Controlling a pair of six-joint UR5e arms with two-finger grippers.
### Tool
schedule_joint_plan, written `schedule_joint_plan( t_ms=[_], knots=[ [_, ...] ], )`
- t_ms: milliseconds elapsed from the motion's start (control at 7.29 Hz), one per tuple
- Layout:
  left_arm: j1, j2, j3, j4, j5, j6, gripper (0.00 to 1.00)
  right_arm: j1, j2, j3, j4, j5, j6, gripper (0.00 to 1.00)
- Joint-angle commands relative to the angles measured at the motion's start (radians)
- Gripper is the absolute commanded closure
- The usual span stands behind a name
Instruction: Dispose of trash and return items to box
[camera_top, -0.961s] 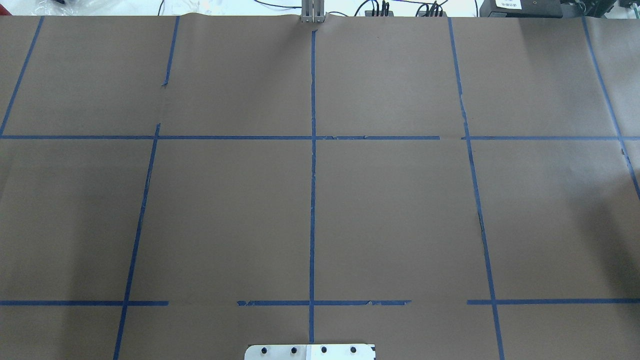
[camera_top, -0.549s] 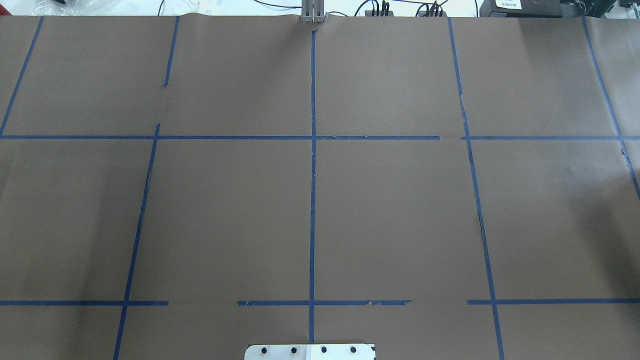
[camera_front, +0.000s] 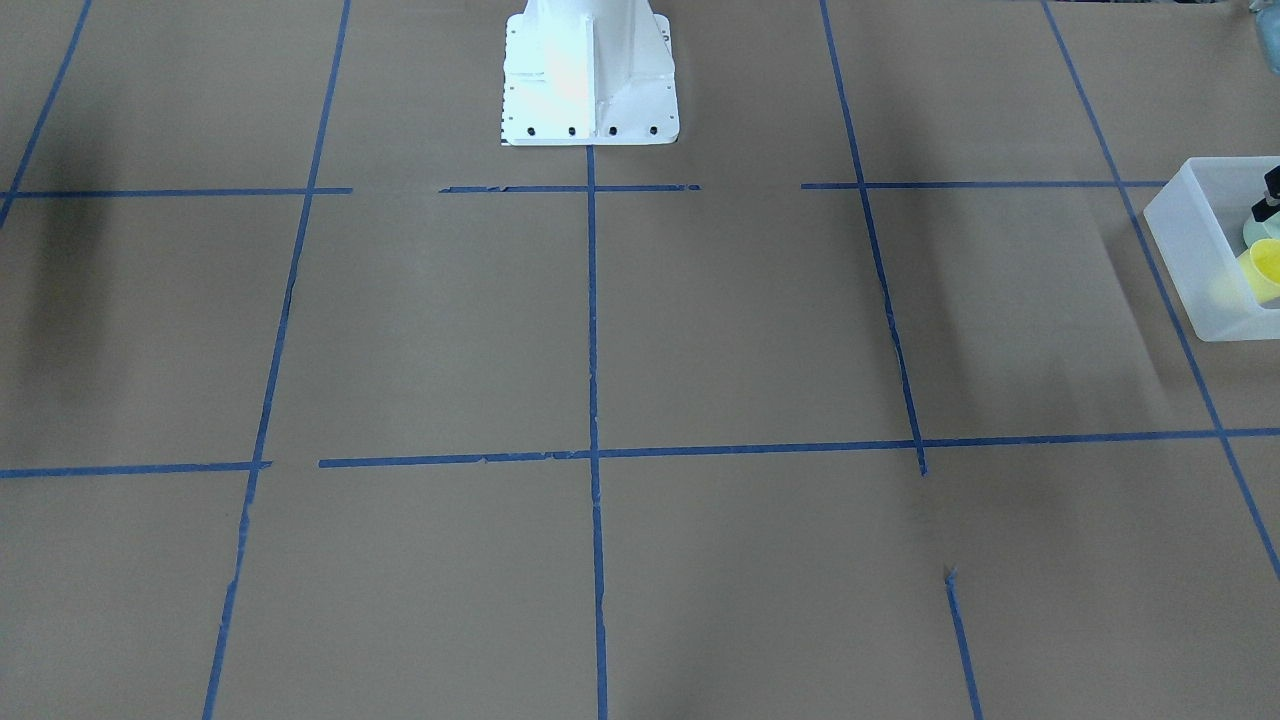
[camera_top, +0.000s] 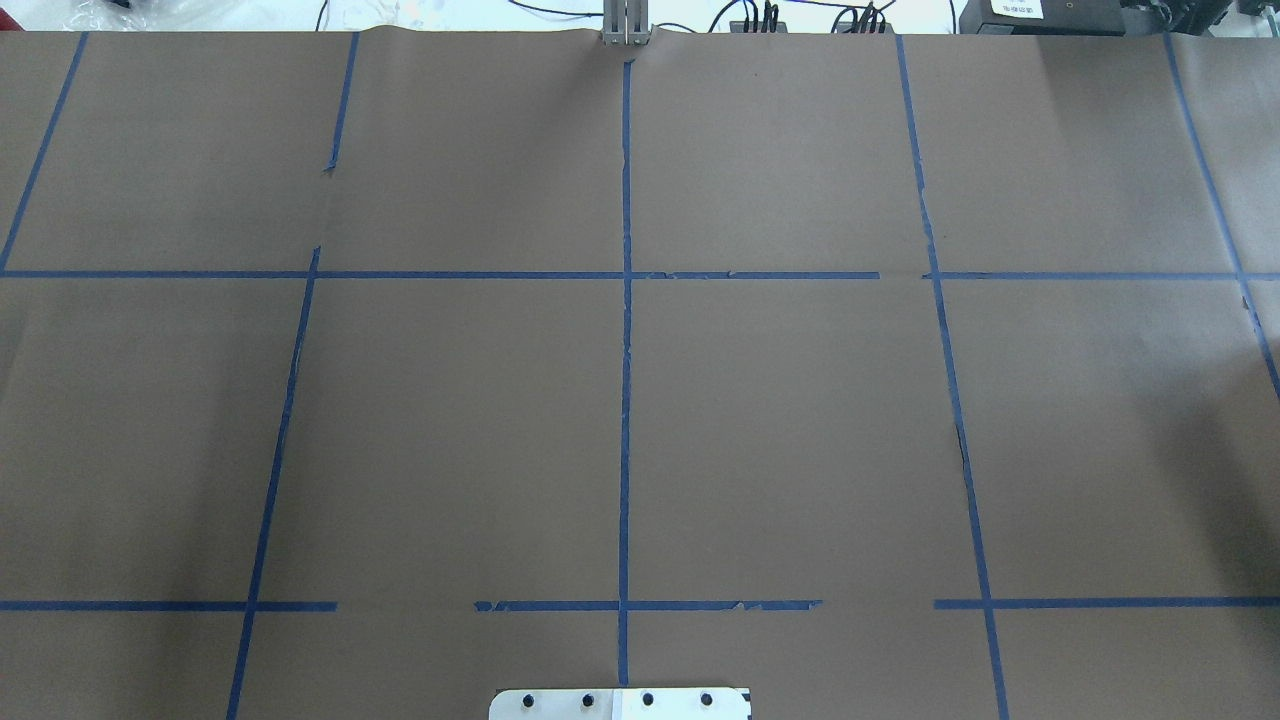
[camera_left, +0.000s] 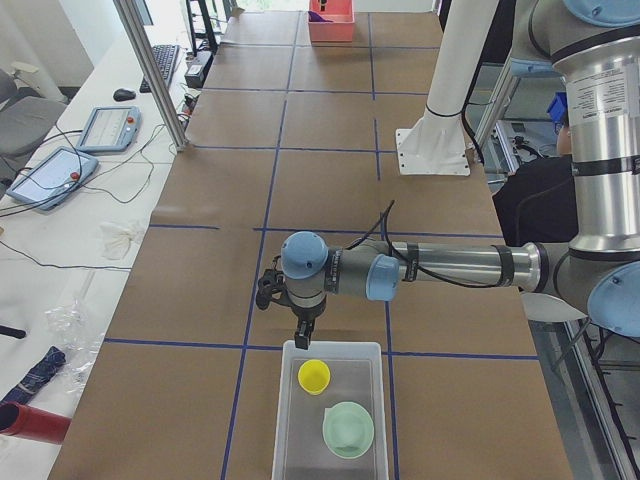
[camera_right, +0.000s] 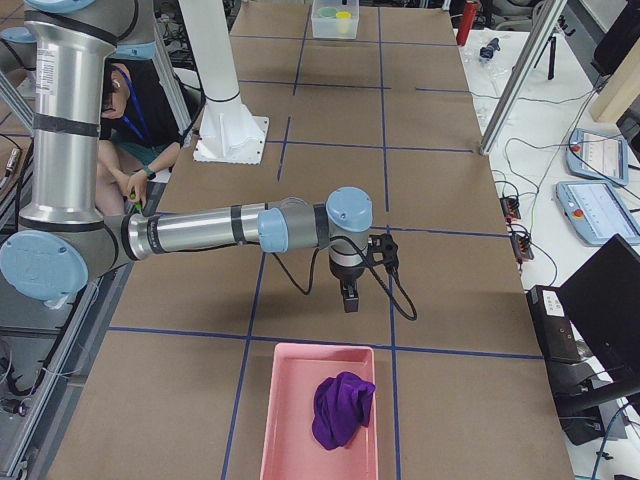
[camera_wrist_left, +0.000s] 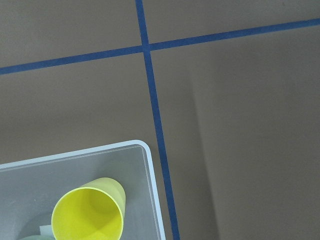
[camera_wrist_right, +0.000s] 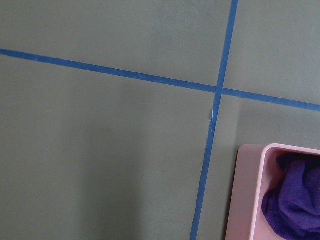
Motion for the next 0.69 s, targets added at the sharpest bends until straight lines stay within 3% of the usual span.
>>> schedule_joint_plan(
  t_ms=[0, 549],
  knots=[
    [-0.019, 0.001, 0.000, -0.007, 0.000, 0.005, 0.00, 0.000, -0.001, 0.000, 0.001, -0.002, -0.001, 0.00],
    [-0.036, 0.004, -0.009, -0.005, 0.000, 0.003, 0.00, -0.005, -0.001, -0.025, 0.001, -0.001, 0.003, 0.00]
  ],
)
